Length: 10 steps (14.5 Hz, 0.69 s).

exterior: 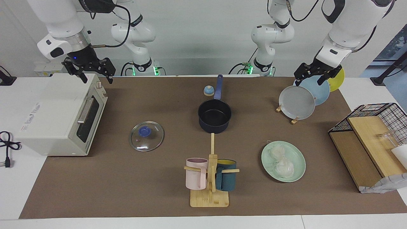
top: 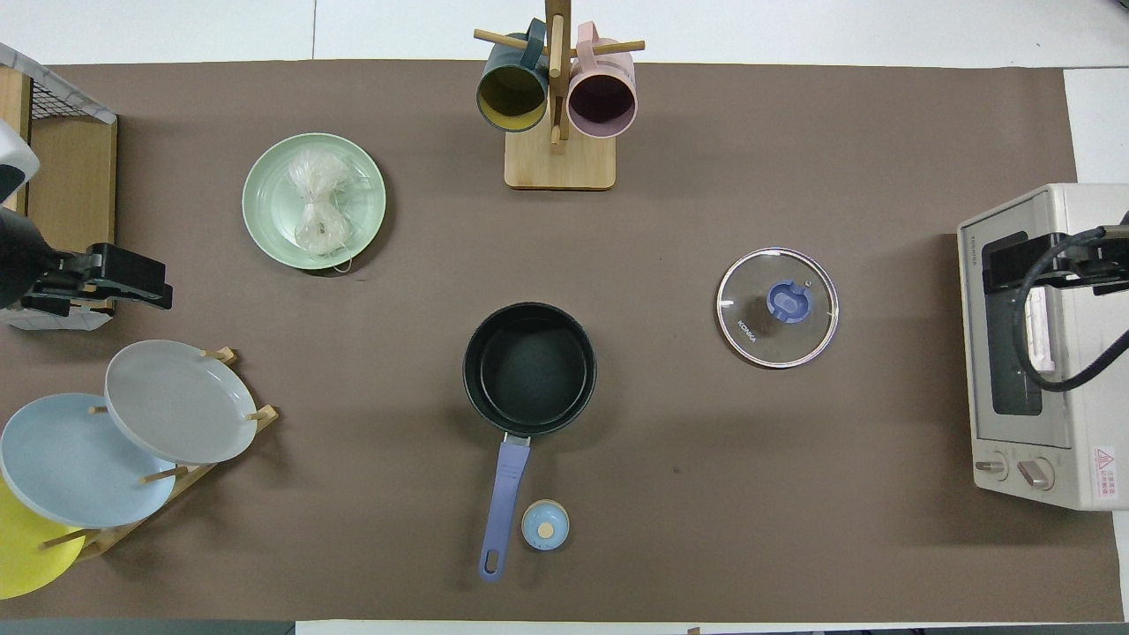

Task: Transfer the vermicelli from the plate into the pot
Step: 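Move the left gripper toward the vermicelli on the green plate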

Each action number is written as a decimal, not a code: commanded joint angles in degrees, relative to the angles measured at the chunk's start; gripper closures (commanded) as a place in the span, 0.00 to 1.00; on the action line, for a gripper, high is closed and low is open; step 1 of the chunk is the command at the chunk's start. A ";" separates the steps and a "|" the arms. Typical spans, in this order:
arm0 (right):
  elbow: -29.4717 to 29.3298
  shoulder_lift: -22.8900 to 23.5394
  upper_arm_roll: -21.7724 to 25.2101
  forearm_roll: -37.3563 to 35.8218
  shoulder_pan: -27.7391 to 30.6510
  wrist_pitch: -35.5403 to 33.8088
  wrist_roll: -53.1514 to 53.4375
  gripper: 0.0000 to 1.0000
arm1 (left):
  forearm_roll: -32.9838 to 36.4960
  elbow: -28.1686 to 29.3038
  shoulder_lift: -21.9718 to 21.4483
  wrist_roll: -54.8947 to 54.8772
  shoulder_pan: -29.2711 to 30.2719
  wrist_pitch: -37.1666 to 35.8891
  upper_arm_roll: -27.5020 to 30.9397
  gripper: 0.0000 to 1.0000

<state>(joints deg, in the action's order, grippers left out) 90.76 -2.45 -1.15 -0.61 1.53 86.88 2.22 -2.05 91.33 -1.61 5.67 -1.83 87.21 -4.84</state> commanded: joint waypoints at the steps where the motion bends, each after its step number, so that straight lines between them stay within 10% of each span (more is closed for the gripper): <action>1: 0.21 -0.36 -0.25 0.44 0.93 0.49 0.68 0.00 | -0.50 -0.45 0.90 0.83 -0.45 1.99 -0.17 0.00; 10: 1.08 -0.80 -0.34 1.22 0.93 0.84 0.95 0.00 | -1.21 -5.90 24.00 -0.48 -3.00 19.28 -0.17 0.00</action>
<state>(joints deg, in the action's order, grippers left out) 90.77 -2.45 -1.09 -0.61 1.65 86.87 2.22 -3.17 89.44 16.50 5.78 -4.29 103.16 -5.37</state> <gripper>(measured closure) 0.000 0.000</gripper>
